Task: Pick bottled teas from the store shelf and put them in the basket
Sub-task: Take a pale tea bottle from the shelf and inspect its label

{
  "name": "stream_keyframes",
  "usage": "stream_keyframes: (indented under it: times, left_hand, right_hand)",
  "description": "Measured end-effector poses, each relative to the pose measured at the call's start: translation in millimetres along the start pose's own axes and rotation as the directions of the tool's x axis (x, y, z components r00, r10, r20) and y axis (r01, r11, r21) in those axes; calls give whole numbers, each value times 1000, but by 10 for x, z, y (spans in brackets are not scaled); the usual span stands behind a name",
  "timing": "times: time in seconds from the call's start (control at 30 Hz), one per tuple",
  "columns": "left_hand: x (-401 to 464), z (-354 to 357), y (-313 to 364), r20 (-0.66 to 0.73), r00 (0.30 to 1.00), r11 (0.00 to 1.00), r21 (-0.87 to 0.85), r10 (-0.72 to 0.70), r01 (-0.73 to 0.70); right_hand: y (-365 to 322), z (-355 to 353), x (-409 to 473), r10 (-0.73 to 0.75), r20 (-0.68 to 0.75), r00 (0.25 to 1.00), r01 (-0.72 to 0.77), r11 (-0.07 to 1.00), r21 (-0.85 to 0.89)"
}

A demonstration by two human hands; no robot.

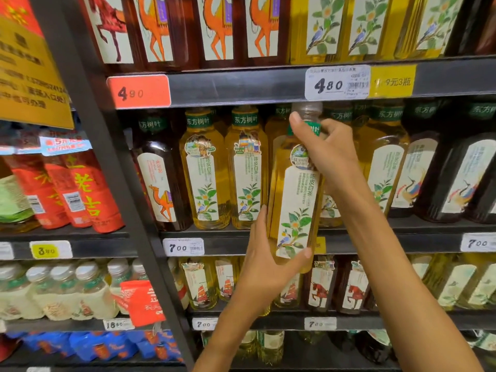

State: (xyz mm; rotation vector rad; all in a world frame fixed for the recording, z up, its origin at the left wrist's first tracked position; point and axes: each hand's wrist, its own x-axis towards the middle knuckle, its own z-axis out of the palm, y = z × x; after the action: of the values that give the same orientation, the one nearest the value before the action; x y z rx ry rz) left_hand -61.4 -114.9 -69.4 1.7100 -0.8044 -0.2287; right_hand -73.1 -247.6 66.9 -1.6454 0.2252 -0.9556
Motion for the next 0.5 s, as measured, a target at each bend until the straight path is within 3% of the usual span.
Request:
stream_keyframes:
  times: [0.33,0.5]
  left_hand:
    - [144,85,-84,-162,983,996,61,81,-72]
    - [213,282,-60,-265,949,978,161,172,-132]
  right_hand:
    - [51,90,139,-136,-98,986,129,989,-79]
    - [115,75,212,-248,-82,965,221,943,-249]
